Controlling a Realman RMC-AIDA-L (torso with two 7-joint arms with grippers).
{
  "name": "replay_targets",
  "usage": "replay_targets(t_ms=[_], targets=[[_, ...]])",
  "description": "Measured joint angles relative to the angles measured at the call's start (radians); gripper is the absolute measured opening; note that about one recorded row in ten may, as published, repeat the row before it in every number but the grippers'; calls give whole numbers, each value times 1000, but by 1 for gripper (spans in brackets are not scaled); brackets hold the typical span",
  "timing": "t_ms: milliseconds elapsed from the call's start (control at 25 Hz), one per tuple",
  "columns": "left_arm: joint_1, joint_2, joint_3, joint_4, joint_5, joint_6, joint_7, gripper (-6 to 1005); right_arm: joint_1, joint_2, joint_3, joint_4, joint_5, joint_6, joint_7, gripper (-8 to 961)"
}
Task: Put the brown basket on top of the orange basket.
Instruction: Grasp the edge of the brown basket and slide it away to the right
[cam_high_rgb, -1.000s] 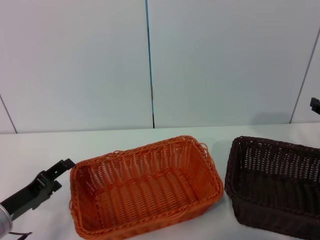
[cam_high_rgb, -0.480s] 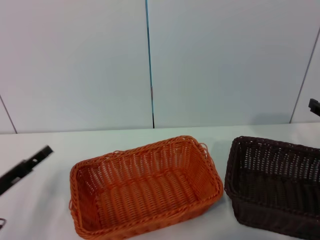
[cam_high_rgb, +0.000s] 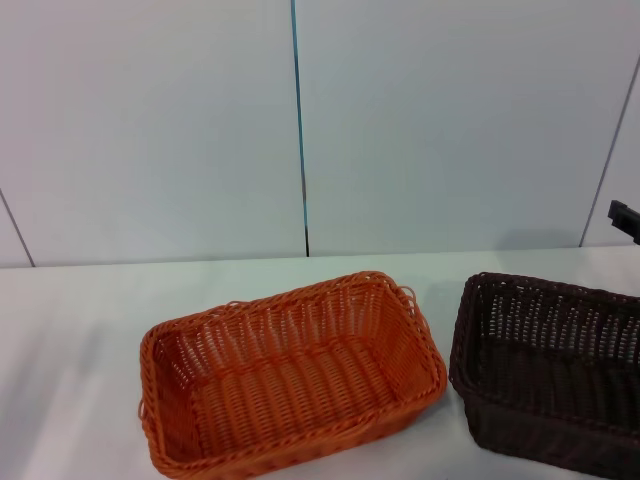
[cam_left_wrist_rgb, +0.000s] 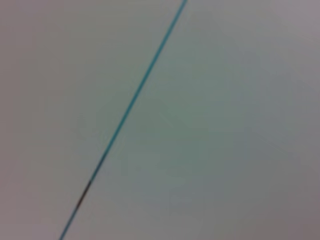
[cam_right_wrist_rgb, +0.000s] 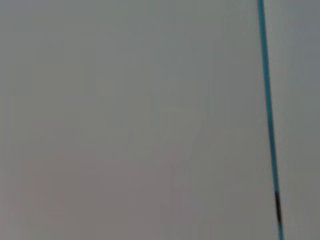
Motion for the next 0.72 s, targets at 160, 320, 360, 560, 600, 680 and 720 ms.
replay_targets(t_ms=[160,320,360,560,600,680,720], targets=[[-7,21,-37,-4,-14,15,-15,911,-8,1,0,-1,54,-38,-4,560],[-6,31,-90,-24,-76,31,-34,909,-31,0,0,4,110,-86,-2,561],[-4,35,-92,-27,-77,31,-33,908,-37,0,0,8,114,-96,2,561],[5,53,-97,-42,-72,18,-24,905,-90,-2,-6,79,111,-137,88,562],[8,54,-99,-43,-72,16,-23,906,-108,-3,-17,107,100,-139,127,562],[14,56,-101,-44,-71,13,-23,906,-148,-5,-47,181,52,-136,224,563],[16,58,-102,-44,-71,12,-22,906,-165,-5,-62,222,9,-132,282,563]])
